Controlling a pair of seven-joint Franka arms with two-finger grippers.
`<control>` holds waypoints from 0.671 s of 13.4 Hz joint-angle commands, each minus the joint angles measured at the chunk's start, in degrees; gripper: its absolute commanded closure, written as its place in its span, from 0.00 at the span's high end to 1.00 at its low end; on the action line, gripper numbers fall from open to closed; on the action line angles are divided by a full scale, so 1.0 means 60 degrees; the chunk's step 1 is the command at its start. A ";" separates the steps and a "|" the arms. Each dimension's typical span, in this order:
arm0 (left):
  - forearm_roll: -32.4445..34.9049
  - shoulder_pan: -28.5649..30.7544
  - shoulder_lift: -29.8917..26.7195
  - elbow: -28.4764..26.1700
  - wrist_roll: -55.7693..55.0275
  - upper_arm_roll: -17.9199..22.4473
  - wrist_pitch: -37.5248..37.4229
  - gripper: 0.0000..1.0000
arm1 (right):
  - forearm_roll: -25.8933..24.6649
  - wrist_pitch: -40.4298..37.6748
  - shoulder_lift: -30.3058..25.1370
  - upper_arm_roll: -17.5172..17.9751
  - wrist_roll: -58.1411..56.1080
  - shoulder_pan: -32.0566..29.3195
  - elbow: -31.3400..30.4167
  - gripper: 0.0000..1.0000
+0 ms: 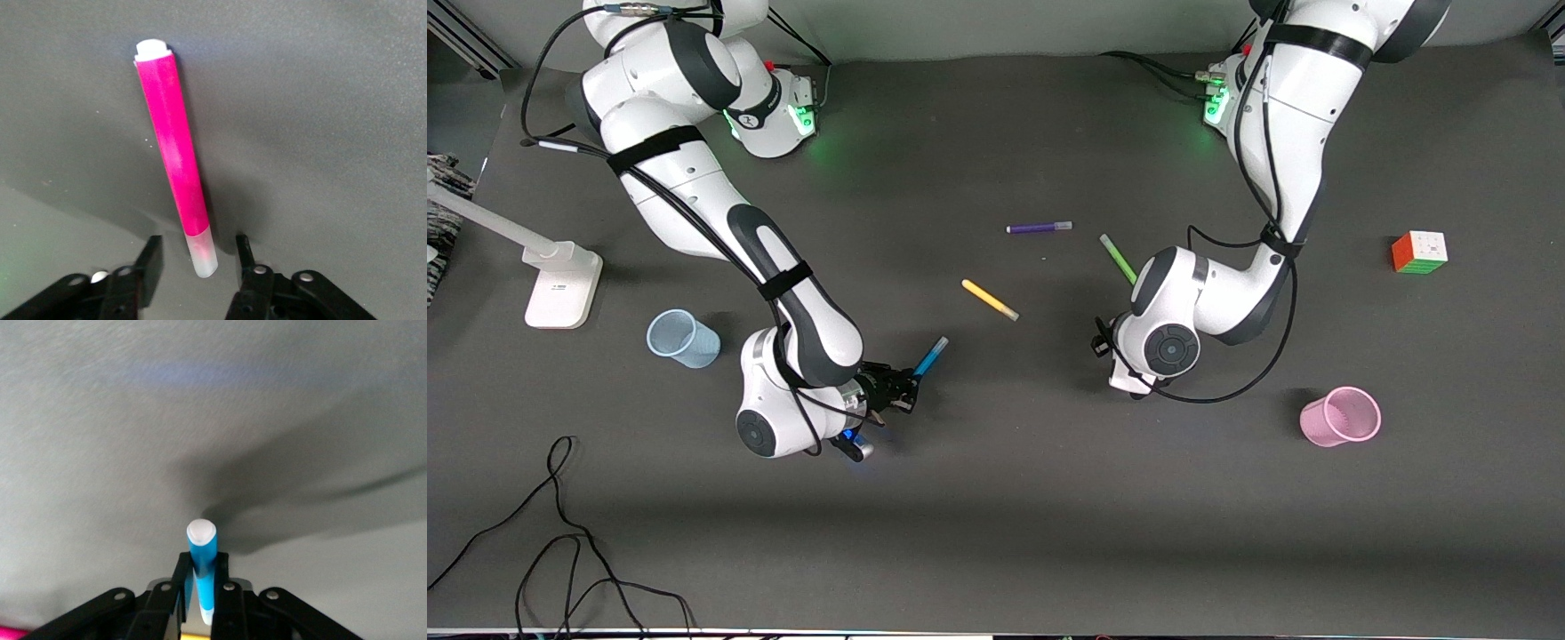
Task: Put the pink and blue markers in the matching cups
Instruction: 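Carry the blue marker to the clear cup while the left gripper carries pink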
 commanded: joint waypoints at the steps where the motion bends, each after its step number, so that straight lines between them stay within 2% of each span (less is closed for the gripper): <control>1: 0.0043 0.0010 -0.0268 -0.0369 -0.0101 0.0000 0.0172 0.06 | -0.0724 -0.0714 -0.1367 -0.0089 -0.0144 0.0044 -0.0491 0.00; 2: 0.0043 0.0010 -0.0268 -0.0369 -0.0101 0.0000 0.0157 0.00 | -0.1396 -0.0745 -0.2083 -0.0089 -0.0173 0.0044 -0.0943 0.00; 3: 0.0029 0.0010 -0.0283 -0.0369 -0.0101 0.0000 0.0128 0.00 | -0.1983 -0.0717 -0.2858 -0.0104 -0.0260 0.0015 -0.1513 0.00; 6: 0.0029 0.0039 -0.0603 -0.0179 -0.0130 0.0059 -0.0396 0.00 | -0.2705 -0.0731 -0.4735 -0.0133 -0.0829 -0.0278 -0.2920 0.00; 7: 0.0014 0.0141 -0.0794 0.0242 -0.0145 0.0073 -0.1110 0.00 | -0.3185 -0.0673 -0.5408 -0.0293 -0.1224 -0.0293 -0.3462 0.00; 9: 0.0130 0.0491 -0.1044 0.1791 -0.0277 0.0088 -0.3317 0.00 | -0.4124 -0.0308 -0.6712 -0.0834 -0.2508 -0.0293 -0.4516 0.00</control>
